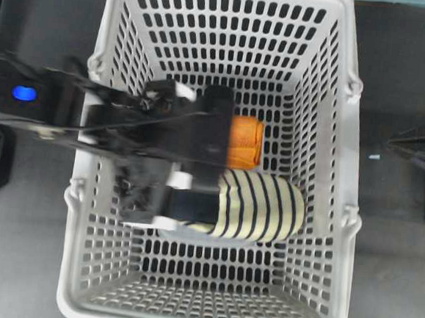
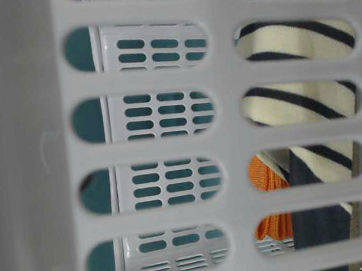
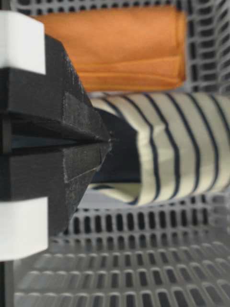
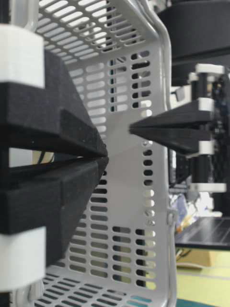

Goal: Pick up the slipper from the shopping basket with the left arm.
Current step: 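Lower the open left gripper down onto the striped slipper's toe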

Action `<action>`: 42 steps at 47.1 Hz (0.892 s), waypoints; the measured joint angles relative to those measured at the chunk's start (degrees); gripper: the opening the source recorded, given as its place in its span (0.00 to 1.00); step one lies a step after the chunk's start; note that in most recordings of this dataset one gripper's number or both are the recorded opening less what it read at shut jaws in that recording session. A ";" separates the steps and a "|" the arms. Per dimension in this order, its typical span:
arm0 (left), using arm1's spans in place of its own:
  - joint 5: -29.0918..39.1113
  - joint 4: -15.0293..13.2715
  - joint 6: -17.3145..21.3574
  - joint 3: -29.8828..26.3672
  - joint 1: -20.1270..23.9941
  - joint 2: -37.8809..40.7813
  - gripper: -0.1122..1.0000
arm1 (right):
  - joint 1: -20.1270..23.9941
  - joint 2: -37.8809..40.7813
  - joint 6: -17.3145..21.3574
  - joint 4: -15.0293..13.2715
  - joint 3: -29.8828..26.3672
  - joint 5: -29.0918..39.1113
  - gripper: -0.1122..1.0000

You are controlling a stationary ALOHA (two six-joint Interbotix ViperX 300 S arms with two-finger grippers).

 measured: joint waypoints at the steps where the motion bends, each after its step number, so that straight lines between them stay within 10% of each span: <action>1: 0.35 -0.09 -0.18 -0.62 0.00 0.88 0.10 | 0.00 0.00 0.00 0.09 0.00 0.18 0.10; 23: 1.93 0.00 -0.79 -8.44 -0.44 10.37 0.12 | 0.00 -0.09 0.00 0.00 0.00 0.70 0.10; 36: 4.83 0.00 -0.70 -9.76 -0.88 12.22 0.79 | 0.09 -0.97 0.00 0.09 0.09 0.70 0.10; 42: 4.83 -0.09 -0.44 -10.11 -1.14 13.45 0.91 | 0.09 -1.58 0.00 0.09 0.26 0.70 0.10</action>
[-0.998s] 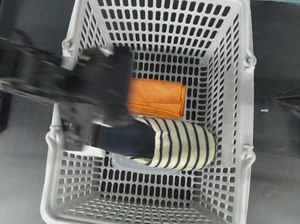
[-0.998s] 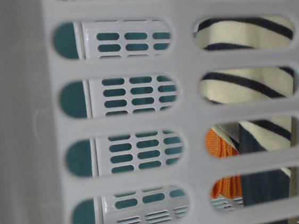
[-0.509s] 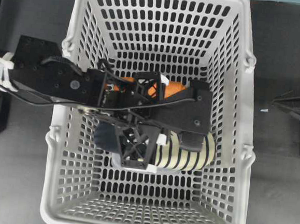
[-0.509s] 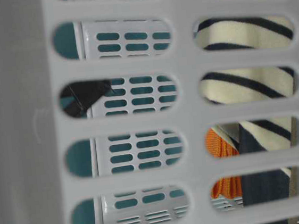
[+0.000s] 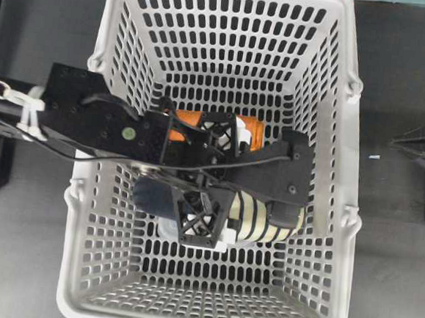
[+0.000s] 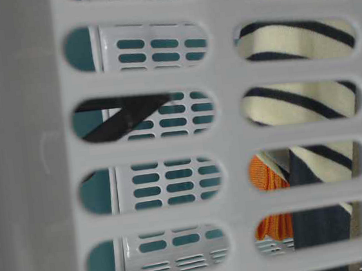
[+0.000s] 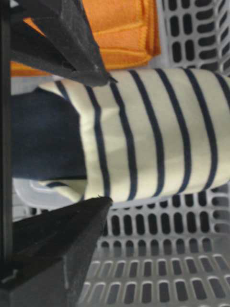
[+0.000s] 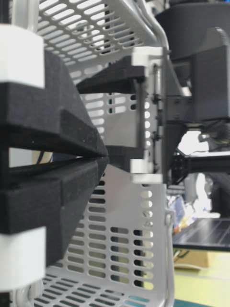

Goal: Pick up the slipper from the shopping basket with the left arm.
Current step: 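Lower the open left gripper down onto the striped slipper's toe, then close the left gripper on the slipper's striped upper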

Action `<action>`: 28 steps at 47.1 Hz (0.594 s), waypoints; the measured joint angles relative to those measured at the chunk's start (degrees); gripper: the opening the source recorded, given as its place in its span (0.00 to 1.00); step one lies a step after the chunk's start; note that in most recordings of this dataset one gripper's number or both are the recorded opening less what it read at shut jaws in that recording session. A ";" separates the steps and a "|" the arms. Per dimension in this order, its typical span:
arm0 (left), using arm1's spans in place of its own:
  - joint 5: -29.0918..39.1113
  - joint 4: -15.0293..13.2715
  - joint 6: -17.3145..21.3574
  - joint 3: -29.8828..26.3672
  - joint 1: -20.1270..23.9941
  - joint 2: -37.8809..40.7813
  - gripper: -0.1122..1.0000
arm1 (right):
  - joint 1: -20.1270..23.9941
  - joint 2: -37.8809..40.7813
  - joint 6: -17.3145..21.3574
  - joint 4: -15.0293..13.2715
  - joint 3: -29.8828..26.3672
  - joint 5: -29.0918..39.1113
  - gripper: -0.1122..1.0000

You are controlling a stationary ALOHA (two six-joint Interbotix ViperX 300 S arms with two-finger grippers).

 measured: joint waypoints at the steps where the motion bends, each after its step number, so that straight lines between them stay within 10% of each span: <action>1: 0.09 0.09 0.00 -0.09 -0.09 0.26 0.91 | 0.00 -0.18 0.00 0.00 0.00 0.00 0.10; 28: -4.13 0.00 -0.26 5.19 -0.79 6.24 0.91 | 0.09 -1.32 0.00 0.00 0.88 -0.09 0.10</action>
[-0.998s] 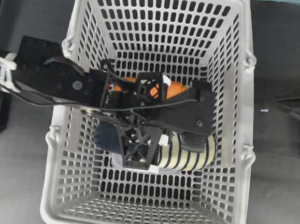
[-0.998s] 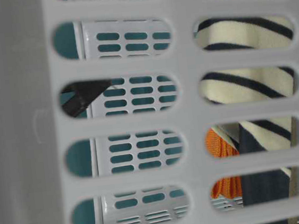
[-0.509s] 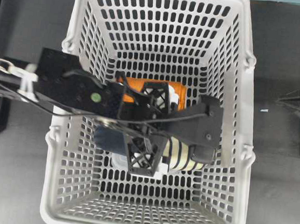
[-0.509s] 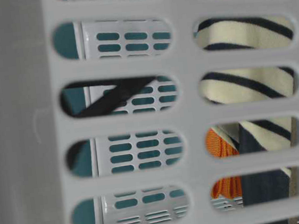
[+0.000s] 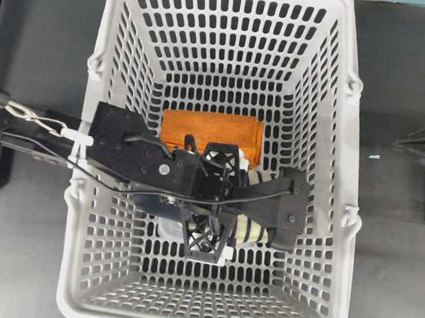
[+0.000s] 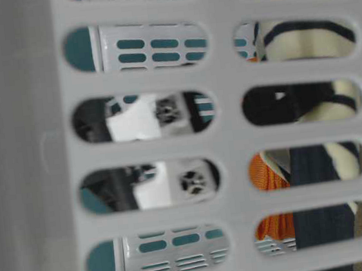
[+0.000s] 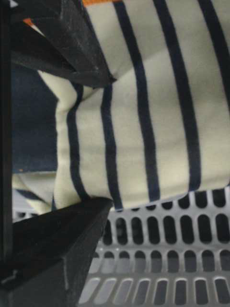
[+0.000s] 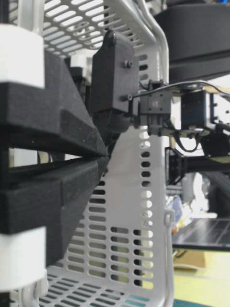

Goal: Pick up the slipper from the shopping basket with the left arm.
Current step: 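Close the left gripper on the slipper's striped upper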

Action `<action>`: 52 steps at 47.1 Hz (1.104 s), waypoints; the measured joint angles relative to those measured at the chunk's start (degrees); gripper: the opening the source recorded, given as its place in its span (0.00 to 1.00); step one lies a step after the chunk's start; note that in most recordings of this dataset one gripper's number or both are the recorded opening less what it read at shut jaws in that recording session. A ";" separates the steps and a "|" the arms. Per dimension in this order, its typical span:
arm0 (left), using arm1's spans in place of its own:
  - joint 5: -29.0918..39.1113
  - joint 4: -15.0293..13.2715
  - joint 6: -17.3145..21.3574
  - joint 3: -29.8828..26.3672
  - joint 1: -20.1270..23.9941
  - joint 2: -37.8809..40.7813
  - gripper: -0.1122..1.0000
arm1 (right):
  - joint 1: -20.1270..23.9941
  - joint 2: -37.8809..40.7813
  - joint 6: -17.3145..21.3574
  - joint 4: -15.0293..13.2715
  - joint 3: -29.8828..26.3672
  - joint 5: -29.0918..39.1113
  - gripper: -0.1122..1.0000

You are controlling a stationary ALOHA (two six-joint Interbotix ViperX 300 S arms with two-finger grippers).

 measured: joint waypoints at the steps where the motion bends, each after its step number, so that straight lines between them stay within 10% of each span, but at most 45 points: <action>1: -0.26 0.09 0.00 0.26 0.00 0.00 0.91 | 0.09 0.00 0.00 0.00 0.00 0.09 0.10; 9: -0.79 0.00 -0.35 1.32 0.18 -0.18 0.81 | 0.18 0.09 0.00 -0.09 0.00 0.00 0.10; 23: -0.62 0.00 0.26 0.35 -0.09 -2.11 0.18 | 0.18 0.00 0.00 0.00 0.00 0.00 0.10; 52: 24.08 0.00 0.26 -23.47 0.26 -5.27 0.17 | 0.18 -0.70 0.00 0.00 0.44 0.00 0.10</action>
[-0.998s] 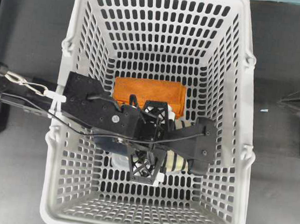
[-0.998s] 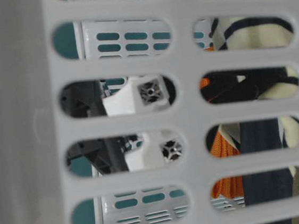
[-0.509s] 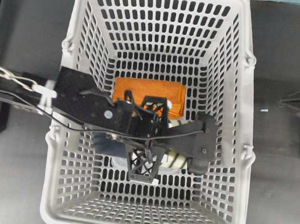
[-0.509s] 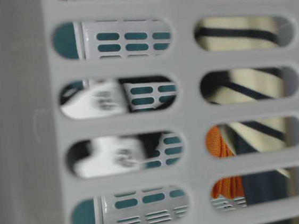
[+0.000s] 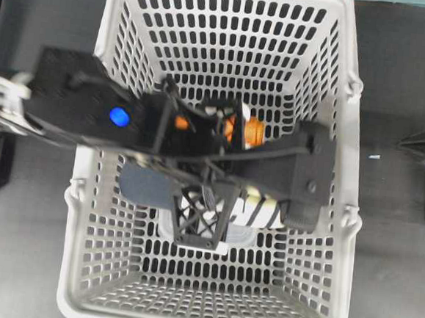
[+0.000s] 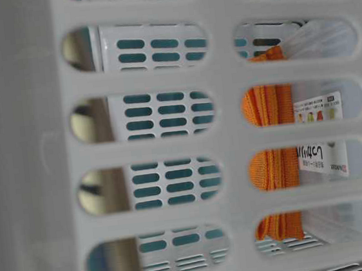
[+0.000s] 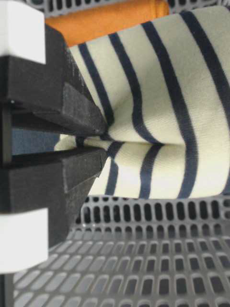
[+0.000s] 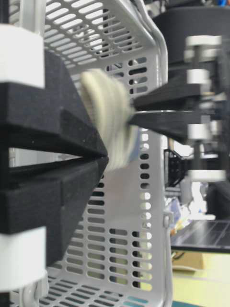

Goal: Pick up the slipper from the shopping basket with the left arm.

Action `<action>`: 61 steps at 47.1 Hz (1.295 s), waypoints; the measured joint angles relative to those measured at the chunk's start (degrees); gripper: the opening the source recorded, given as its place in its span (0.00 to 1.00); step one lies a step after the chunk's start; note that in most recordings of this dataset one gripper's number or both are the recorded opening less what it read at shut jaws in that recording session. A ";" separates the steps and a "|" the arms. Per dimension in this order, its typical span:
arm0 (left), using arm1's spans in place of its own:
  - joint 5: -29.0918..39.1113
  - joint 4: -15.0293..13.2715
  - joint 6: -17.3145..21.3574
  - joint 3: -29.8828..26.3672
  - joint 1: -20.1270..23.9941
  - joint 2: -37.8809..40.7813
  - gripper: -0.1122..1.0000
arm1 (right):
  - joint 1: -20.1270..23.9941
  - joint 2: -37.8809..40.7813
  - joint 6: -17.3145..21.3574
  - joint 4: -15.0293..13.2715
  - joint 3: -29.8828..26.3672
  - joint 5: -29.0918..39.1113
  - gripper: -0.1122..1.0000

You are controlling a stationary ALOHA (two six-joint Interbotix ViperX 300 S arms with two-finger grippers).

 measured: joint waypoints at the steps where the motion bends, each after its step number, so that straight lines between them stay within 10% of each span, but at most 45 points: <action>1: 0.62 0.09 0.00 -0.70 0.00 0.00 0.17 | 0.09 -0.09 0.00 0.00 0.09 0.00 0.10; 61: 3.52 0.09 -1.14 -3.34 0.70 1.14 0.17 | 0.00 -0.53 0.00 0.00 0.18 0.00 0.10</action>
